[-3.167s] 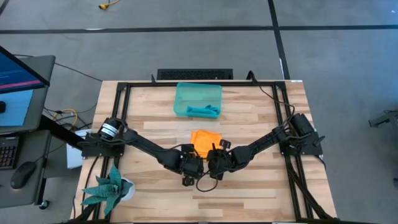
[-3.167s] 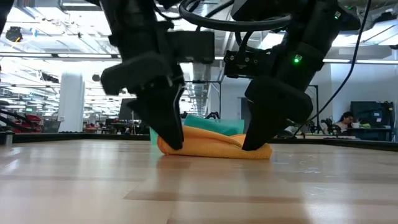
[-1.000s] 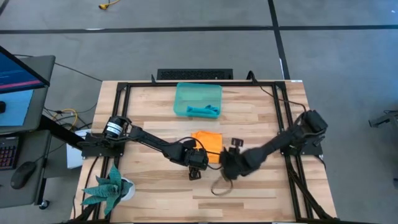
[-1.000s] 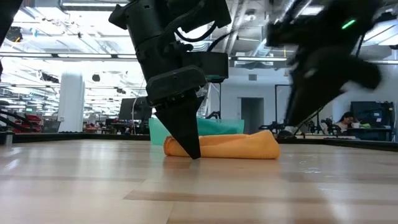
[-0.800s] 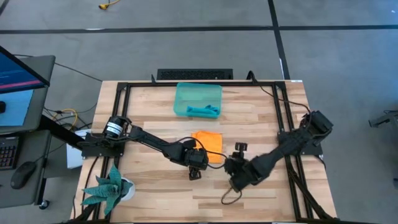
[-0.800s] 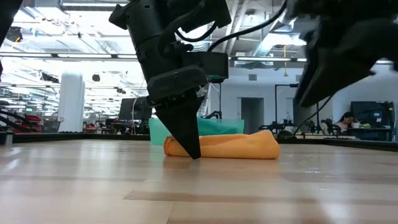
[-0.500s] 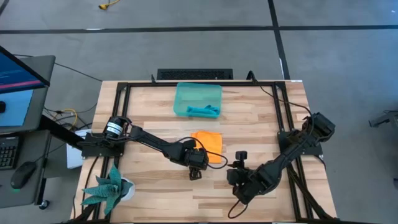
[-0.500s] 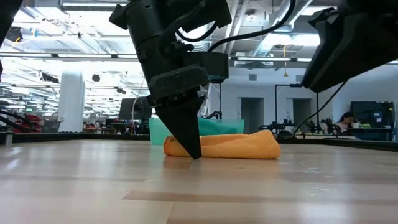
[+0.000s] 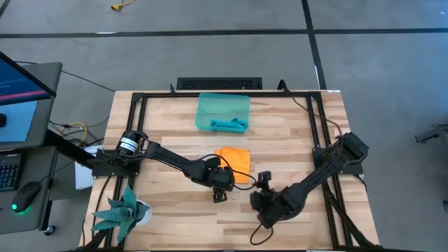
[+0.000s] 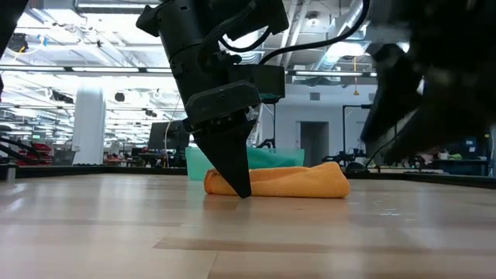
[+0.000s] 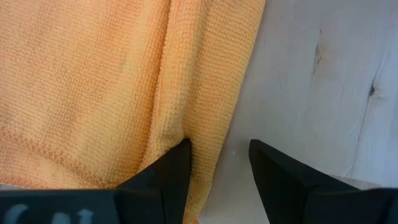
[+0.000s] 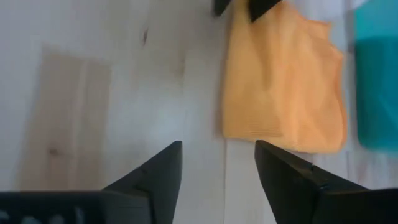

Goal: Roll microfiber towels into tight, uniform cylinder then place into a basket
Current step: Roll the yellow microfiber cloth

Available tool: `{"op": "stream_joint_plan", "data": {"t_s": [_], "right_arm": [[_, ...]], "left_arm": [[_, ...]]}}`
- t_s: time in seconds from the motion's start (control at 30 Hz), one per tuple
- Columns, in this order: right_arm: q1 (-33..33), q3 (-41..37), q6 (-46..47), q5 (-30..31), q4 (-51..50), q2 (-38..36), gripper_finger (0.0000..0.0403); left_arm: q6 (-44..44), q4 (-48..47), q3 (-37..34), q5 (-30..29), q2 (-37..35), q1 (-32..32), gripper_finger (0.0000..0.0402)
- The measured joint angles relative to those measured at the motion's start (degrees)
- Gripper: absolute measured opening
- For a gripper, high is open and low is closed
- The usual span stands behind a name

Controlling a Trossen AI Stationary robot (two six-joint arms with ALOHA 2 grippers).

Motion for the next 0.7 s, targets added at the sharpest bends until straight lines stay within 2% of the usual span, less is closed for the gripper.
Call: {"op": "stream_joint_plan", "data": {"t_s": [0.23, 0.47, 0.6, 0.7], "right_arm": [[-2.8, 0.3, -10.2, 0.0, 6.1, 6.8, 0.023], [-3.5, 4.5, -10.6, 0.1, 3.6, 8.5, 0.022], [-4.1, 4.7, -10.1, 4.4, 3.4, 8.2, 0.0215], [-5.6, 3.9, -8.9, 3.9, 2.9, 8.4, 0.0215]], "left_arm": [[0.0, -0.1, 0.0, 0.0, 0.0, 0.0, 0.0158], [0.0, -0.1, 0.0, 0.0, 0.0, 0.0, 0.0158], [0.0, -0.1, 0.0, 0.0, 0.0, 0.0, 0.0158], [0.0, -0.1, 0.0, 0.0, 0.0, 0.0, 0.0158]]}}
